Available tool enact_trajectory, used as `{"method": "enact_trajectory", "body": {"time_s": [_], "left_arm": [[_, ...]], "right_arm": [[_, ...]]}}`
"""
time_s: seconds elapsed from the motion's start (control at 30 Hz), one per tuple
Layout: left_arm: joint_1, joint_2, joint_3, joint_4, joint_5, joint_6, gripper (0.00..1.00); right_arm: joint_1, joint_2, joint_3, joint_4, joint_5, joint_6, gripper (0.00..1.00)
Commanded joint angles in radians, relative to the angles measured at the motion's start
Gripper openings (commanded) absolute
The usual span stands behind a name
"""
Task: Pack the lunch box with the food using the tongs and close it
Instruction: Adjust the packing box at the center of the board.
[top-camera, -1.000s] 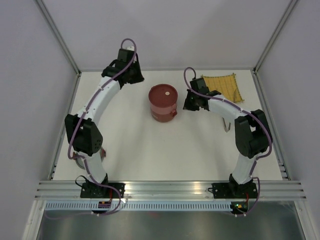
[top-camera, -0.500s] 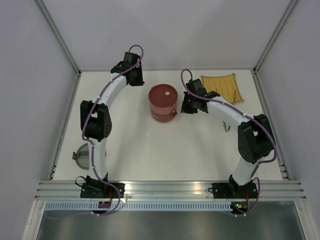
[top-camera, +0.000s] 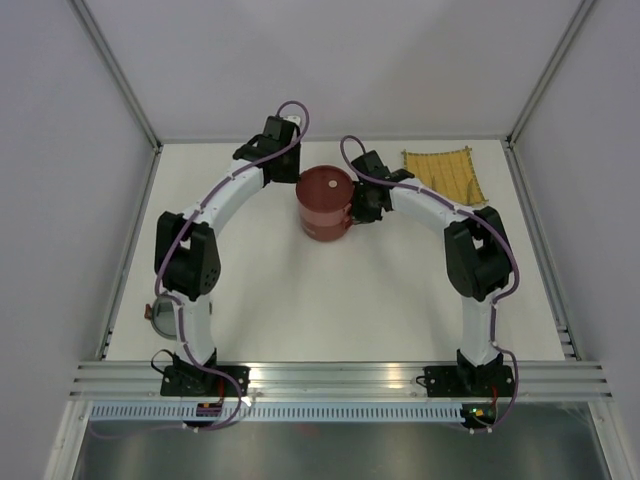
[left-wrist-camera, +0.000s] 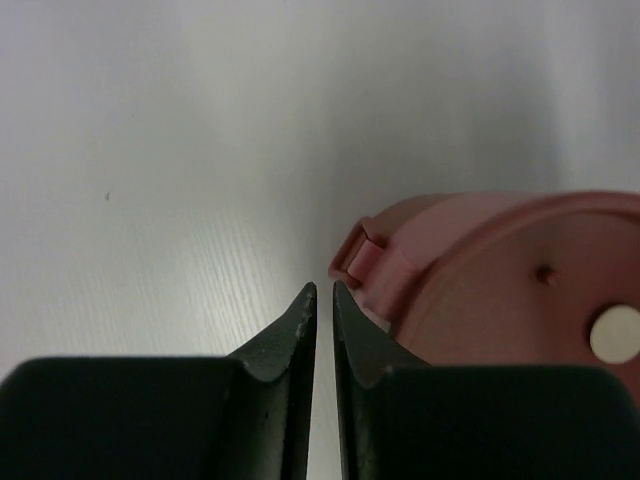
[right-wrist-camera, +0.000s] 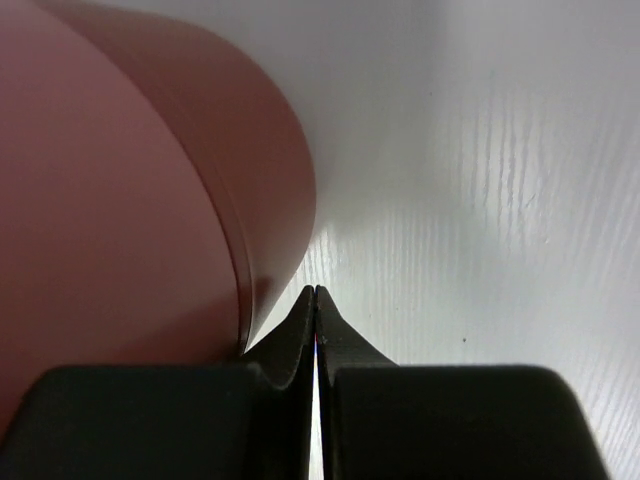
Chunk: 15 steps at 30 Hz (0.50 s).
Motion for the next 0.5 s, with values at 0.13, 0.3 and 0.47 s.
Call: {"method": "enact_trajectory", "body": {"time_s": [0.13,0.3,0.47], "left_arm": [[-0.125,-0.175,-0.213,0.009,0.004,-0.083,0.15],[-0.164,-0.208,-0.296,0.015,-0.01,-0.114,0.15],[-0.165,-0.25,-0.333,-0.025,-0.142,-0.152,0.14]], "right_arm": [[0.011,0.095,0.163,0.022,0.029,-0.064,0.0],[-0.002,0.123,0.183,0.032,0.023,-0.11,0.0],[-0.03,0.149,0.256,-0.035,0.052,-0.153,0.01]]}}
